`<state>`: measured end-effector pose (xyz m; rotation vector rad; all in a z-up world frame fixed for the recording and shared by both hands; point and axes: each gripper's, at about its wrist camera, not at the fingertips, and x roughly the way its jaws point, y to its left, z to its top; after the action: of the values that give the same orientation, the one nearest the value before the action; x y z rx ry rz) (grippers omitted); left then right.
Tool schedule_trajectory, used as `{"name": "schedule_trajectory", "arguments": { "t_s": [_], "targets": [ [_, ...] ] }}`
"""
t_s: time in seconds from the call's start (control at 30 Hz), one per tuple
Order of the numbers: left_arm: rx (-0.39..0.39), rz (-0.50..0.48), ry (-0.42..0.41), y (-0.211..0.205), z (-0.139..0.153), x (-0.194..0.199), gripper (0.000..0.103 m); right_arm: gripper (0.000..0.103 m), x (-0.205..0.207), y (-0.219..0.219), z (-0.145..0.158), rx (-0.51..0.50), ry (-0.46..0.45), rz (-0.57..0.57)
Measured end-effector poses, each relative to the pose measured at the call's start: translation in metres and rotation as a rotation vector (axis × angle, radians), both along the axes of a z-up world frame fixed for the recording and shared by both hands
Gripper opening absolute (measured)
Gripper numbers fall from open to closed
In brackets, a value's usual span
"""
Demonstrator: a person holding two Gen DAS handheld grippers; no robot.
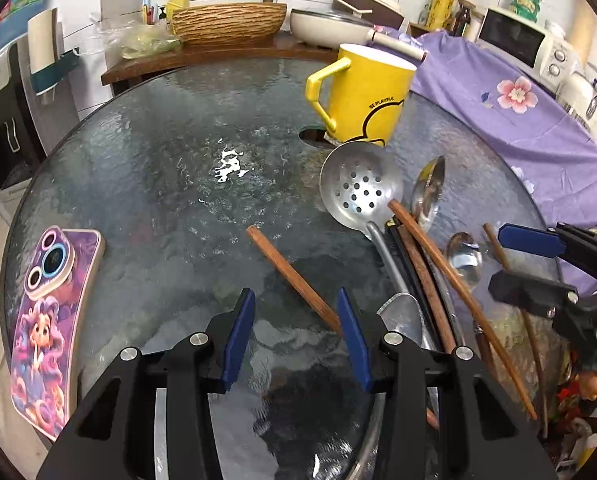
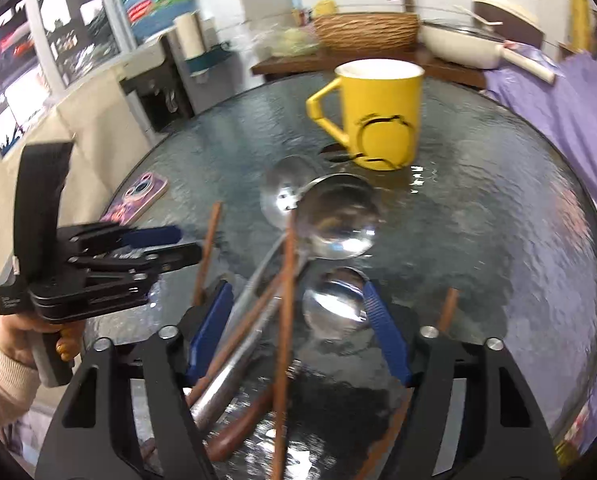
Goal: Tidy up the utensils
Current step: 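Grasp a wooden chopstick with the right tool while the left tool grasps another chopstick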
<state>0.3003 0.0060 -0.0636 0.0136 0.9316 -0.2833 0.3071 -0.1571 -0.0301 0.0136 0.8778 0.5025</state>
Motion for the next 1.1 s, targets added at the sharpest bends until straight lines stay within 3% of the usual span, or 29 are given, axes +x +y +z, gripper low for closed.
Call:
{"name": "schedule_trajectory", "arguments": {
  "t_s": [0.3,0.5,0.7,0.9,1.1],
  "targets": [
    [-0.021,-0.017,0.081,-0.003,-0.007,0.028,0.039,0.050,0.036,0.028,-0.005,-0.092,0.114,0.053],
    [-0.022,-0.029,0.113,-0.003,-0.006,0.040,0.037,0.038,0.060,0.029,-0.016,-0.063,0.227,0.046],
    [-0.036,-0.031,0.122,-0.003,-0.006,0.044,0.031,0.035,0.065,0.037,-0.019,-0.095,0.251,0.043],
    [-0.043,-0.037,0.142,-0.002,-0.006,0.049,0.019,0.022,0.068,0.043,-0.025,-0.118,0.263,0.045],
    [-0.081,-0.031,0.173,0.000,-0.006,0.057,0.017,0.015,0.068,0.039,-0.025,-0.119,0.254,0.043]
  ]
}}
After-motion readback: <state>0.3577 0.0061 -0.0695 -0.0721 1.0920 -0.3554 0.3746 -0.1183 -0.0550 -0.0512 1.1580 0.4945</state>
